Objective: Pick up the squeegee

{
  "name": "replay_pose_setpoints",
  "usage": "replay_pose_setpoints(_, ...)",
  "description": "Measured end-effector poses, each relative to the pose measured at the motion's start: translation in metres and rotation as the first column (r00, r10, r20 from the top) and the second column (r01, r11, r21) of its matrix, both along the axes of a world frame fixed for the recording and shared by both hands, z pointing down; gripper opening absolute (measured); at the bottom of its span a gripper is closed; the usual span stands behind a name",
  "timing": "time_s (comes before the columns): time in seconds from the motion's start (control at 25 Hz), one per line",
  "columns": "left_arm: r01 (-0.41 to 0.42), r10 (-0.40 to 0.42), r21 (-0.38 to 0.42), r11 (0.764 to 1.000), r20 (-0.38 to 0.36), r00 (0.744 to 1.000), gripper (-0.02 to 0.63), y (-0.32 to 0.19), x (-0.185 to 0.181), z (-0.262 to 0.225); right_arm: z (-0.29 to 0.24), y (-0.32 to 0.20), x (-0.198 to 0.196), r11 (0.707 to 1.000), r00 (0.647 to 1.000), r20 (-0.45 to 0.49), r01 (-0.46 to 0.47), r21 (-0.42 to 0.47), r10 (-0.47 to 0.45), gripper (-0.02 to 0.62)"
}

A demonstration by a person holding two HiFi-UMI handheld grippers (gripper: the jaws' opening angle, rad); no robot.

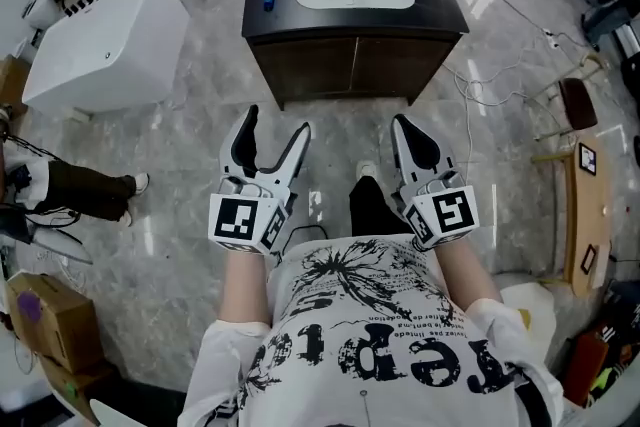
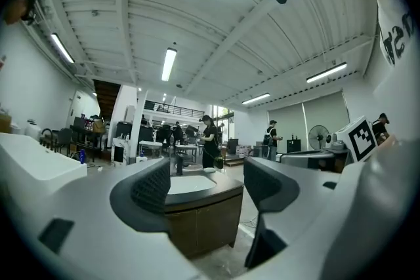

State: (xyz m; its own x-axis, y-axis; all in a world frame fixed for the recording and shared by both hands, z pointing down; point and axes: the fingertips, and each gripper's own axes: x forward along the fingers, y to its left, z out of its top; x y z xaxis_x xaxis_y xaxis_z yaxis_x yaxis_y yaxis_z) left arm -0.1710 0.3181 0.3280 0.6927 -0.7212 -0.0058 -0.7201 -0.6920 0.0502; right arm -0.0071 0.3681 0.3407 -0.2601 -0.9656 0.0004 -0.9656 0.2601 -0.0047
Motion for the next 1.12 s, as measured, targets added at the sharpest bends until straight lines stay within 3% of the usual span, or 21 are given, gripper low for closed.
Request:
replay_pose_setpoints(0.28,0.079,-0.078,-0.026,0.997,0.031,0.996,0.337,-0.11,0.036,0.009,0.006,-0.121,0.032,0.995,0.995,-0.032,0.096,0.0,-0.096,0.015)
replay_pose_setpoints(0.6,0.158,-0.156,-0.037,0.987,0.06,0.986,0.337,-0.276,0.113,0.003,-0.005,-0.299,0.107,0.984,0.982,-0.061,0.177,-0.009,-0.178,0.015)
replay_pose_setpoints(0.8,0.191,-0.185,-0.056,0.98,0.103,0.977,0.337,-0.352,0.153,0.015,-0.001,-0.383,0.144,0.978,0.977,-0.049,0.208,-0.018,-0.209,0.015)
replay_pose_setpoints(1.12,0.248,-0.226,-0.127,0.96,0.169,0.959,0.337,-0.438,0.159,0.049,0.024,-0.469,0.157,0.969,0.973,-0.018,0.229,-0.089,-0.232,0.015)
